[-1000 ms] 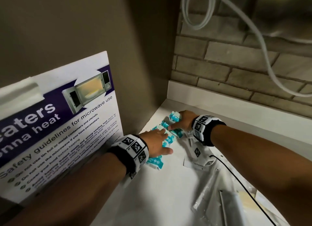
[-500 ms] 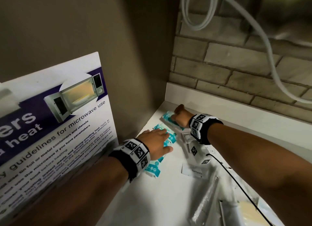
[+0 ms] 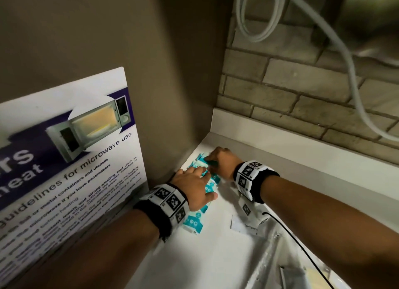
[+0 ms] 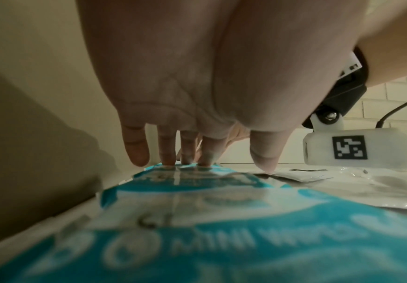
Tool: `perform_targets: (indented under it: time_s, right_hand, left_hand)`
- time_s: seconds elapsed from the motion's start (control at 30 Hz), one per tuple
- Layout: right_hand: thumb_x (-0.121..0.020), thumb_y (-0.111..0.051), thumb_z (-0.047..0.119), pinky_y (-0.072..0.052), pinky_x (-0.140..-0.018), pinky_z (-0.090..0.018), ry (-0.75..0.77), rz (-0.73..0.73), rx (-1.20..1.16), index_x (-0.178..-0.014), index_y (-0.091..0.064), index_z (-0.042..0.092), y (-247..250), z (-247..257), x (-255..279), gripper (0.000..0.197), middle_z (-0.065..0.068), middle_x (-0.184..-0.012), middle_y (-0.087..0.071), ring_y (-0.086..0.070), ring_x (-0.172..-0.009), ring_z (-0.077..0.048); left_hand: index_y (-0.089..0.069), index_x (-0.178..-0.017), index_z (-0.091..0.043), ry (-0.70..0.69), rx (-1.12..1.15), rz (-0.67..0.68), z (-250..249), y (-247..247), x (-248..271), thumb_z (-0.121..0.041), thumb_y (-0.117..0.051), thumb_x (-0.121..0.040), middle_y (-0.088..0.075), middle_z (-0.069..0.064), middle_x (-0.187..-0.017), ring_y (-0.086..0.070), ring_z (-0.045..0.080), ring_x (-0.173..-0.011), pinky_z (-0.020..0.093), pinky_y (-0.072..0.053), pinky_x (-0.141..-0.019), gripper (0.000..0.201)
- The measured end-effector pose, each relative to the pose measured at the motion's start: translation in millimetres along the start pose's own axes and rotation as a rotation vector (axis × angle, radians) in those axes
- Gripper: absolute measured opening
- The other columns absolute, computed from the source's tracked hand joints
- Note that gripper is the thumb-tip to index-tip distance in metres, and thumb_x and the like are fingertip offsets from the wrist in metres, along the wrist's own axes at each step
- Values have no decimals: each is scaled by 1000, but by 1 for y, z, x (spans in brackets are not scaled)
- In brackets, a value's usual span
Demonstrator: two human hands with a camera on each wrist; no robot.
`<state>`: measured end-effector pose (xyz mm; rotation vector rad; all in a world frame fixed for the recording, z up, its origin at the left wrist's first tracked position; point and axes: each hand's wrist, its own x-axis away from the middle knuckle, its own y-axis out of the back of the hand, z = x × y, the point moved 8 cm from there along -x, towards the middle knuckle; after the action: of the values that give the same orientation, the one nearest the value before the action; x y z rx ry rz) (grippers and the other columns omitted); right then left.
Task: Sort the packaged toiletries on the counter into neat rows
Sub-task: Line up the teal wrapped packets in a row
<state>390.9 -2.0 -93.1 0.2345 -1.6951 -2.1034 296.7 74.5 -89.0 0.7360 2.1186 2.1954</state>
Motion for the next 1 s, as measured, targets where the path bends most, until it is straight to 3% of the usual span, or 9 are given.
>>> perform_targets:
  time_s: [0.27, 0.7, 0.87, 1.0]
  right_hand:
    - [-93, -56, 24, -38, -106, -32, 57, -46, 3, -130, -60, 22, 3, 1, -2, 38, -9, -130, -56, -48, -123, -29]
    - [-95, -53, 26, -35, -106, -33, 45, -6, 18, -136, -55, 20, -2, 3, -3, 42, -10, -133, -52, -43, -125, -31]
    - [-95, -51, 22, -25, -111, -30, 173, -56, 25, -135, -56, 15, 6, 21, 15, 40, -6, -137, -55, -44, -131, -21]
    - [-96, -53, 20, -25, -107, -26, 264, -43, 43, -129, -61, 14, -1, 38, 38, 35, -3, -134, -59, -46, -128, -18]
  left_hand:
    - [-13, -155, -24, 26, 29, 61, -1, 1, -5, -63, -25, -95, -4, -1, -164, -6, 26, -149, 50, -11, -117, 72]
    - [-12, -155, -27, 8, 51, 68, 0, 2, -2, -63, -28, -95, -1, -5, -164, -5, 24, -149, 51, -9, -117, 71]
    - [-12, -155, -26, -15, 157, 24, 6, 4, 17, -57, -38, -96, -3, -4, -164, 0, 19, -150, 46, -7, -118, 72]
    - [-23, -153, -20, -27, 140, -40, 12, -5, 43, -53, -43, -95, -15, 1, -162, -11, 18, -149, 38, -13, -118, 69]
